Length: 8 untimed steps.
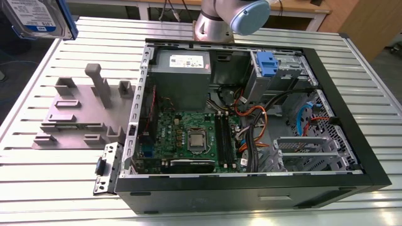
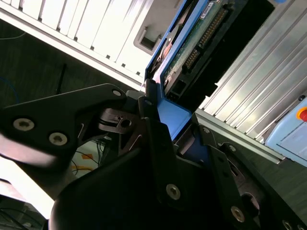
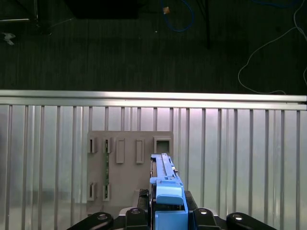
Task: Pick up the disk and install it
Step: 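Pick up the disk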
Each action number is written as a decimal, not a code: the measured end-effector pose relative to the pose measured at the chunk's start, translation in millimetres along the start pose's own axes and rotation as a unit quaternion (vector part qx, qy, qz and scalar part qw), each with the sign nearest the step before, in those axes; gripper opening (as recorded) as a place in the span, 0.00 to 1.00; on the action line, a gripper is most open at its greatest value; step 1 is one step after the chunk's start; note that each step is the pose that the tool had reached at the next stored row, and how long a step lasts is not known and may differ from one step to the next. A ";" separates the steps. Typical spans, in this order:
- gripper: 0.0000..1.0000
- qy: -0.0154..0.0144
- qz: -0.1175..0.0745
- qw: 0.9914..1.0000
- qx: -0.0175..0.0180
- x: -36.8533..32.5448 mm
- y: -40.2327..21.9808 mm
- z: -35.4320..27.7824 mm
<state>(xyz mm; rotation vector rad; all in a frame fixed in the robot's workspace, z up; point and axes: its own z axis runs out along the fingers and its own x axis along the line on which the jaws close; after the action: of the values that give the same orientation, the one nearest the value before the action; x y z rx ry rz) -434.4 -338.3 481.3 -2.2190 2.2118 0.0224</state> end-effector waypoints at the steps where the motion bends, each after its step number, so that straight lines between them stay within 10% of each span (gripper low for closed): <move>1: 0.36 0.000 0.000 1.000 0.000 0.0 0.0 0.0; 8: 0.36 0.000 0.000 1.000 0.000 0.0 -1.6 0.0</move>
<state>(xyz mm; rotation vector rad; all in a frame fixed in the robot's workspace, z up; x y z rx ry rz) -432.8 -338.3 481.3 -2.2190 2.2117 0.0224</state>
